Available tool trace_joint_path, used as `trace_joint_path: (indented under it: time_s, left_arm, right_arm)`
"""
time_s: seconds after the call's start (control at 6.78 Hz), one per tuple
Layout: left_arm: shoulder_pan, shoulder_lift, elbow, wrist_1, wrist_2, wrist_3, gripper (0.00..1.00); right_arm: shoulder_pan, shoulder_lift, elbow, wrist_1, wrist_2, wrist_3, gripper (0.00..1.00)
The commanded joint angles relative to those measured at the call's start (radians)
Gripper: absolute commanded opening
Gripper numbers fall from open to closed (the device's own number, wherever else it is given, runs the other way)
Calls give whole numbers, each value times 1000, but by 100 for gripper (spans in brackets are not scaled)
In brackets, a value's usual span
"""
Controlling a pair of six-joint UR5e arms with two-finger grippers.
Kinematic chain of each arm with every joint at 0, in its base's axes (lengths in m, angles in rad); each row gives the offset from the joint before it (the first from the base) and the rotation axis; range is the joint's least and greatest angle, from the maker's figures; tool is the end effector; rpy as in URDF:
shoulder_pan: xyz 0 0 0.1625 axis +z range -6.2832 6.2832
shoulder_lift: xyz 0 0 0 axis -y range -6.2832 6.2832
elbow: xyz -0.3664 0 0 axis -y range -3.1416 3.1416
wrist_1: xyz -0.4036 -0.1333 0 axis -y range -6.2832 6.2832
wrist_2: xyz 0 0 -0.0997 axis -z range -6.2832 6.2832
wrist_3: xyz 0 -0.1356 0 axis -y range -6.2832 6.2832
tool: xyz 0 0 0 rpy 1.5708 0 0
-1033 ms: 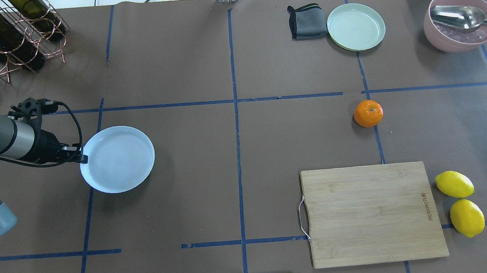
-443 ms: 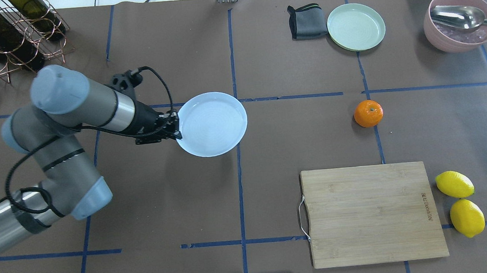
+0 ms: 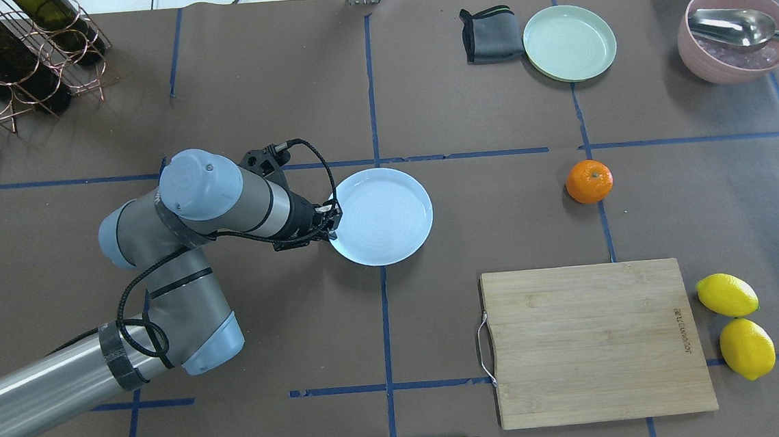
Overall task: Pick orange to plate
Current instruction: 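Push the light blue plate with the left gripper toward the table center, then reach the right gripper down to the orange tangerine while the left gripper holds the plate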
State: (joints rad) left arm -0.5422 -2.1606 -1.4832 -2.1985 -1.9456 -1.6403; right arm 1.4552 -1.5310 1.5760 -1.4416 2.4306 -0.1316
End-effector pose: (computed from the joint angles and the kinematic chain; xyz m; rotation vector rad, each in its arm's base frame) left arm 0.5686 -0.4402 0.2364 -0.0635 1.1668 -0.3294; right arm -0.0309 -0.5313 0.5803 0.1709 -0.8597 -0.3061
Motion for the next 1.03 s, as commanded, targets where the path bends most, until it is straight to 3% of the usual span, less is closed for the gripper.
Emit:
trace_joint_path:
  time_s: [0.0, 0.15, 0.3, 0.44, 0.74, 0.89]
  left_arm:
    - [11, -8, 15, -1, 7, 2, 0]
    - [19, -7, 17, -1, 7, 4, 6]
    - [19, -7, 12, -6, 7, 5, 40]
    - [16, -5, -11, -7, 7, 4, 60]
    - [-17, -1, -63, -7, 5, -4, 61]
    - [-40, 2, -74, -7, 4, -4, 61]
  right_arm:
    - [-3, 2, 1, 15, 4, 1, 100]
    - [-18, 2, 1, 51, 4, 21, 100]
    - [-66, 3, 2, 119, 4, 156, 100]
    - [-134, 3, -1, 241, -1, 328, 100]
    - [-258, 9, 16, 482, -16, 755, 100]
    - [-367, 12, 83, 503, -81, 950, 100]
